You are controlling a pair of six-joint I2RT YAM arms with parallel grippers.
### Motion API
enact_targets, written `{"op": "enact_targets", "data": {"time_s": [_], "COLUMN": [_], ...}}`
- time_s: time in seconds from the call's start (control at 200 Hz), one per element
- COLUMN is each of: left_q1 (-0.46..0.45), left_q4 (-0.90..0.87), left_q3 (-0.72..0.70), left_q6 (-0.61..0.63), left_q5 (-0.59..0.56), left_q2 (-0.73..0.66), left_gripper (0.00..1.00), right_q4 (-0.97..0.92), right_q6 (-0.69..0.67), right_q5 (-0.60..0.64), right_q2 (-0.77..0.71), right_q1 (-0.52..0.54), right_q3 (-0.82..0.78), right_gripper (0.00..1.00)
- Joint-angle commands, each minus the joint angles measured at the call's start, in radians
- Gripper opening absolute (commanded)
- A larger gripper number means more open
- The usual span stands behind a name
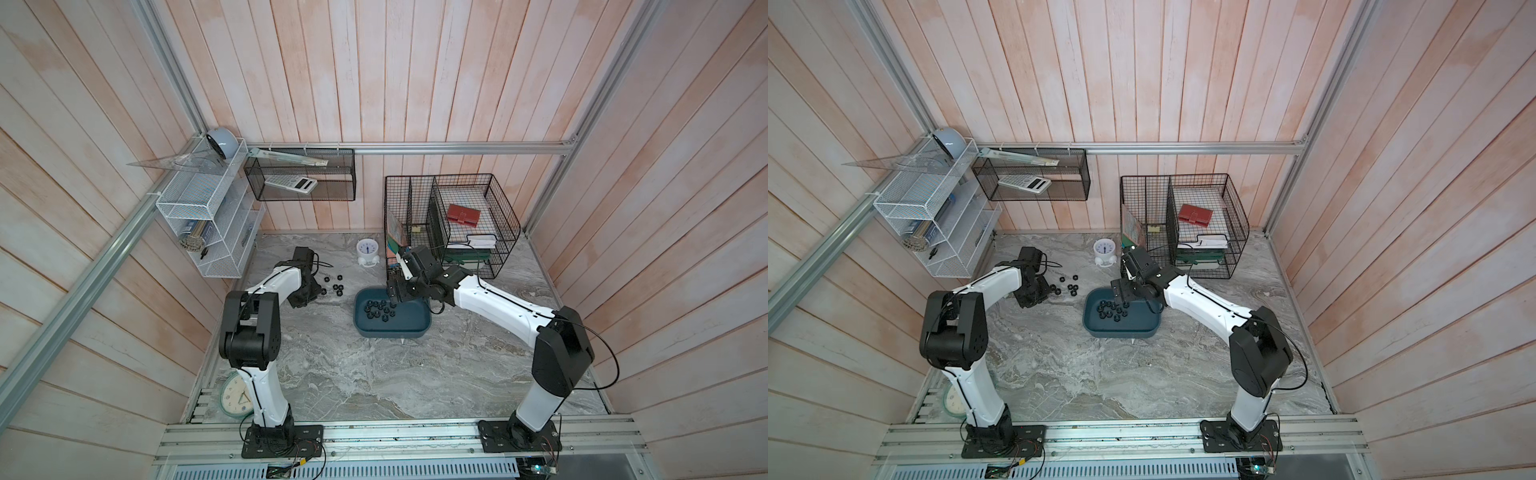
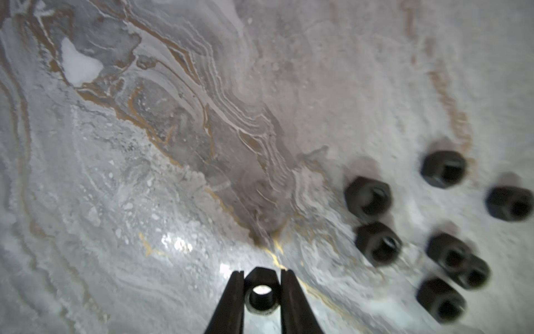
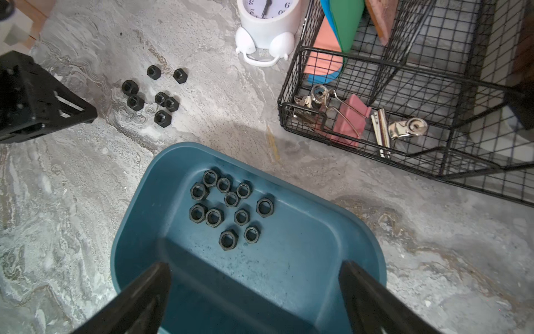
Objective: Put the nuts on the desktop into the storage box
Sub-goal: Pick up the nut from the center of the board, then place the nut in the storage box.
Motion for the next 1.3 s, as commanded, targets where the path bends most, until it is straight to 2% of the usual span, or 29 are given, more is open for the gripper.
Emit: {"op": "enact_targets", "data": {"time_s": [0.0,0.175,0.35,0.54,0.75,0.935,1.295], "left_q1": [-0.046,-0.151,-0.296,-0.447,-0.567,-0.621,-0.648], "left_q4": [-0.020,-0.036,-0.029,-0.005,0.062,0.080,0.095], "left_q3": [-0.015,-0.017,-0.008,0.043,0.123,0.210,0.297], "left_q6": [-0.011,-0.052,-0.103,-0.140,-0.135,-0.109,-0.085], "left_q5": [-0.010,-0.026,-0.041,-0.061,-0.038,-0.018,0.044], "left_q2": [-0.080,-0.148,-0.176,-0.140,-0.024,0.097,0.239], "left_gripper": [0.18,0.18,0.18,0.18,0.18,0.18,0.18], "right_q4": [0.005,0.001,-0.015,-0.042,-0.080,-0.125,-0.184], "right_q6": [0.014,0.037,0.058,0.084,0.112,0.140,0.194], "right_q5": [0.052,0.112,0.177,0.212,0.244,0.263,0.279], "right_q2": [-0.054,-0.129,-0.238,-0.386,-0.528,-0.630,-0.754], "right_q1": [-0.007,-0.007,-0.009,-0.009,-0.009,-0.009,-0.009], "right_q3": [-0.034,-0.107,-0.203,-0.328,-0.423,-0.475,-0.539], "right_gripper": [0.98,0.98,0.98,0.98,0.98,0.98,0.98]}}
